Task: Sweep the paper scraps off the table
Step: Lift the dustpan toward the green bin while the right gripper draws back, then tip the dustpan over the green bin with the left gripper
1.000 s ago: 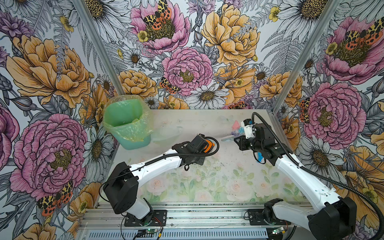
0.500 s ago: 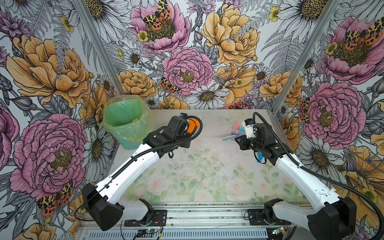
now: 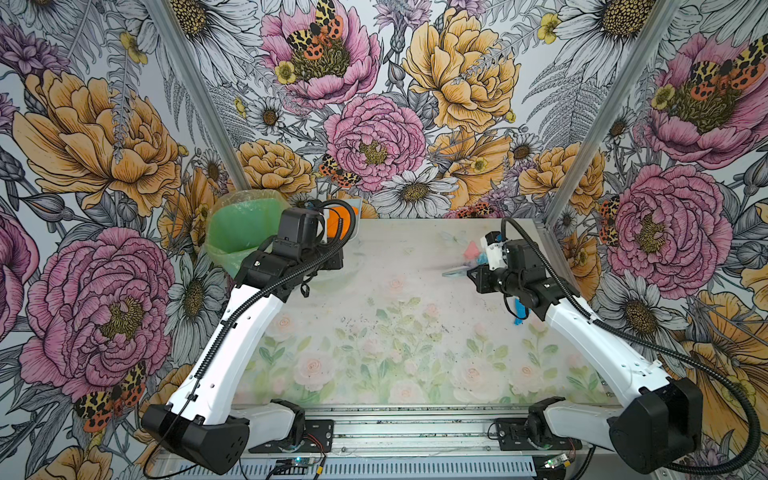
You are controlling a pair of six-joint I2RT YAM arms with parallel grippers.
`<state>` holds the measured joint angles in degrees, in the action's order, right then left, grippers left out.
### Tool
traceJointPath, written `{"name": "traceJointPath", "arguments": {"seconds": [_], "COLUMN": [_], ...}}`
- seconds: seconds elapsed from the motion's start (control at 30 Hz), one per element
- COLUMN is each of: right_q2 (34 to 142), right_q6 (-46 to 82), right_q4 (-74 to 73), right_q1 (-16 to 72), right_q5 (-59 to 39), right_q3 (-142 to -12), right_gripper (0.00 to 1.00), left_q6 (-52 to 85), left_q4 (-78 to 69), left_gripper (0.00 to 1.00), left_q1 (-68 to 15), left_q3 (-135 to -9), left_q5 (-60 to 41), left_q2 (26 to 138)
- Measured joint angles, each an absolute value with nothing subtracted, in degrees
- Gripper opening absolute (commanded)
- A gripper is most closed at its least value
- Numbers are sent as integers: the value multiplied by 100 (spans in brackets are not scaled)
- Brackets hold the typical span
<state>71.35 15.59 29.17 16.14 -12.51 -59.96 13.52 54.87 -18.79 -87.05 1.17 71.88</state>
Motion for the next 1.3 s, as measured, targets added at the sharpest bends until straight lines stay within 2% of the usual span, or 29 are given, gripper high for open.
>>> {"name": "traceJointPath", "arguments": {"seconds": [0.5, 0.9, 1.3], "right_q2": [7599, 8477, 8600], "right_q6": [1667, 1660, 1697], "right_q4": [2810, 2733, 2630], "right_q1": [1614, 1616, 1769], "right_q5": [-1293, -1531, -1610], "right_q3": [-5946, -6171, -6451], "right_gripper": [0, 0, 0], "left_q6": [1347, 1505, 1837], "left_q4": [5564, 5511, 5135], "left_gripper": [0, 0, 0], "left_q1": [-202, 1164, 1645], "left_q3": [-9087, -9334, -9334], "left_q5": [-851, -2099, -3105], "left_q2": [7450, 7977, 8156]}}
